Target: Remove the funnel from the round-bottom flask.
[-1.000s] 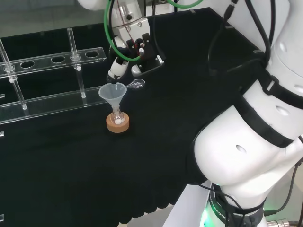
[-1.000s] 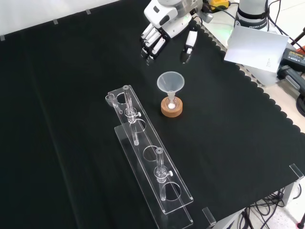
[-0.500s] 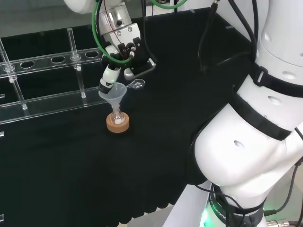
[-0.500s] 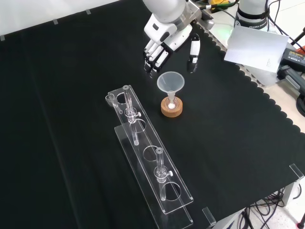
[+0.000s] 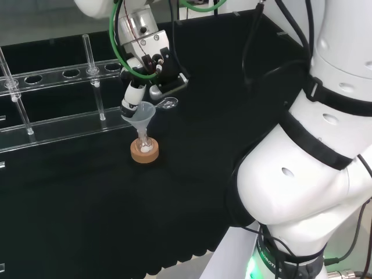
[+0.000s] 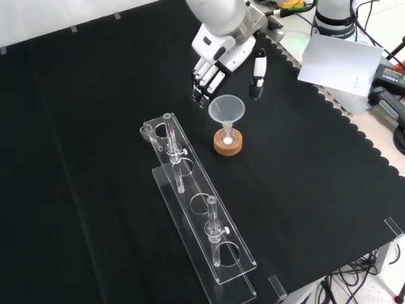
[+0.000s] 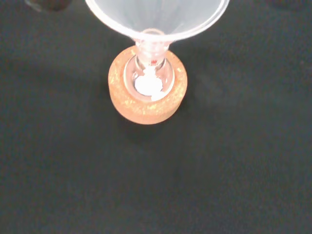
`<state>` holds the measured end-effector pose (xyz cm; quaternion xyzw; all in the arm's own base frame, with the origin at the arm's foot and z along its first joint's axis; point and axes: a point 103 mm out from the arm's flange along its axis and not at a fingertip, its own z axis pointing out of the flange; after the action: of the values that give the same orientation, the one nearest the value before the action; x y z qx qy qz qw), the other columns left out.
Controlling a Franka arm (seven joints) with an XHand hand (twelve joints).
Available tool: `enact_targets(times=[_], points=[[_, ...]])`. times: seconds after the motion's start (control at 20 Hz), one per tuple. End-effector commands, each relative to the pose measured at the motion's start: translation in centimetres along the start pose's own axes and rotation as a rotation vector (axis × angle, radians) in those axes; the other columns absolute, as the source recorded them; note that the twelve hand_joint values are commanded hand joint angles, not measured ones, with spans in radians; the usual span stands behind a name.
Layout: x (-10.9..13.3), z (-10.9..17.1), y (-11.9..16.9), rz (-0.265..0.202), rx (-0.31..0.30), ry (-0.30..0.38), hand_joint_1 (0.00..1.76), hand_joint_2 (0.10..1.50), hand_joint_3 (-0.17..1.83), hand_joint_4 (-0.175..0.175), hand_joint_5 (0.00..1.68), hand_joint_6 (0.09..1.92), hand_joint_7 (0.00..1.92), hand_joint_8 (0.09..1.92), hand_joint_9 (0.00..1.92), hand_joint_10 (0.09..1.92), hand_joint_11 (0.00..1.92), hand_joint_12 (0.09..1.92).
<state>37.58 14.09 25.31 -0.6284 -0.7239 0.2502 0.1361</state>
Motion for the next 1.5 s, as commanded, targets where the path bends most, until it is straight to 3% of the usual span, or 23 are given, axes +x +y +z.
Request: enact_targets(times=[0.05,0.3,0.8,1.5], points=[[0.8,1.5,1.7,-0.042,0.053,-0.002,0.71,0.85,-0.17,0.023,0.04,0.09,0.0,0.23,0.03,0.87,0.18,1.47],[0.7,2.0,2.3,-0.067,0.075,-0.006,0.76,0.84,-0.17,0.034,0.04,0.09,0.0,0.2,0.02,0.88,0.19,1.47],[-0.4,2.8,3.1,-0.047,0.056,-0.003,0.83,0.85,-0.17,0.039,0.06,0.09,0.0,0.18,0.02,0.89,0.22,1.48],[-0.4,3.8,3.7,-0.077,0.065,0.011,0.84,0.86,-0.17,0.03,0.12,0.09,0.0,0.47,0.18,0.84,0.28,1.46]])
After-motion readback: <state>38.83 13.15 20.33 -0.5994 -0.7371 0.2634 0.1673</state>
